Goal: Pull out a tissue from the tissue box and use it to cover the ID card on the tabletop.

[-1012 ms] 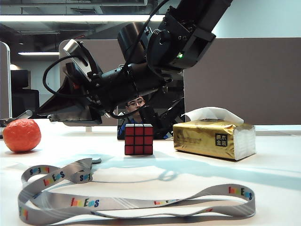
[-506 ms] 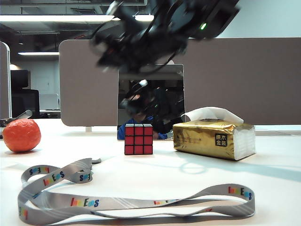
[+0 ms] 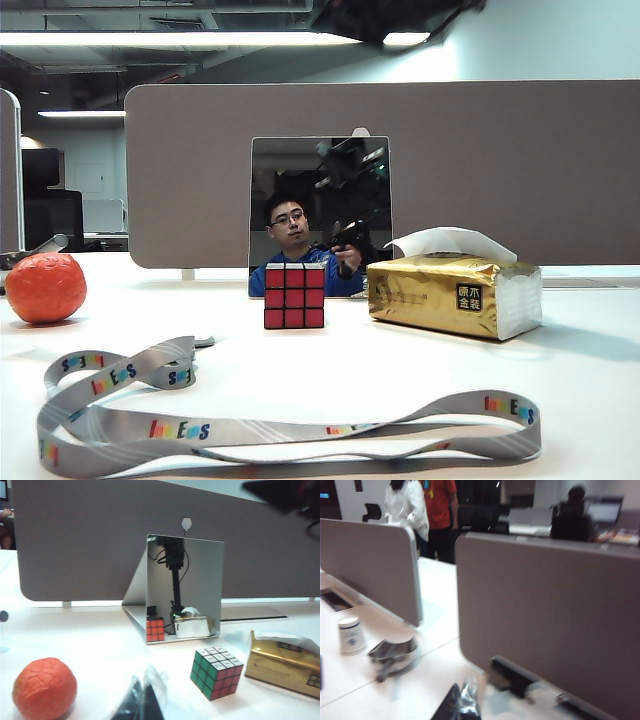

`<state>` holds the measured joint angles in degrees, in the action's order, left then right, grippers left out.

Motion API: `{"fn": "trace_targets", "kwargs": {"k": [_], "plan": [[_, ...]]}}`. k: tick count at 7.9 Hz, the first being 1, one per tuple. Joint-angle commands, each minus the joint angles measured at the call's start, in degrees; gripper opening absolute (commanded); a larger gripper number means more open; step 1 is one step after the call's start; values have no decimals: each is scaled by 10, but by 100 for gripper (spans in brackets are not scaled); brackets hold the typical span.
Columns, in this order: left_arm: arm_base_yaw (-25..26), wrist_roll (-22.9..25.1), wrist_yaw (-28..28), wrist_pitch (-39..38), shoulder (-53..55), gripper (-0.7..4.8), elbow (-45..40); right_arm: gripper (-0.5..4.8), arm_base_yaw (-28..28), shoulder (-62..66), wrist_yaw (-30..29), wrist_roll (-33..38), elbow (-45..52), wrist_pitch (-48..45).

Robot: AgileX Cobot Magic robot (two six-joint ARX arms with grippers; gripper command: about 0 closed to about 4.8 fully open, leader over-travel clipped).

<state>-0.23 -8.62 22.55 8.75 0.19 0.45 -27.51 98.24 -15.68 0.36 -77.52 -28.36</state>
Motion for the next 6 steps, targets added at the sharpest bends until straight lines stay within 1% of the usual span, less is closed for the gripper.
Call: {"fn": "trace_targets", "kwargs": {"k": [1, 2, 3, 4, 5, 6], "plan": [[0, 2, -60, 1, 0, -6, 2, -2, 50, -116, -8, -127, 5, 102], [0, 12, -96, 2, 0, -6, 2, -2, 72, -178, 17, -128, 56, 94], [0, 26, -124, 3, 0, -6, 2, -2, 96, -254, 40, -128, 140, 66], [0, 49, -149, 1, 0, -6, 2, -2, 130, -377, 69, -127, 265, 67], [0, 69, -149, -1, 0, -6, 2, -2, 144, -451, 73, -124, 337, 67], [0, 69, -149, -2, 0, -6, 2, -2, 144, -601, 113, -123, 464, 67]]}}
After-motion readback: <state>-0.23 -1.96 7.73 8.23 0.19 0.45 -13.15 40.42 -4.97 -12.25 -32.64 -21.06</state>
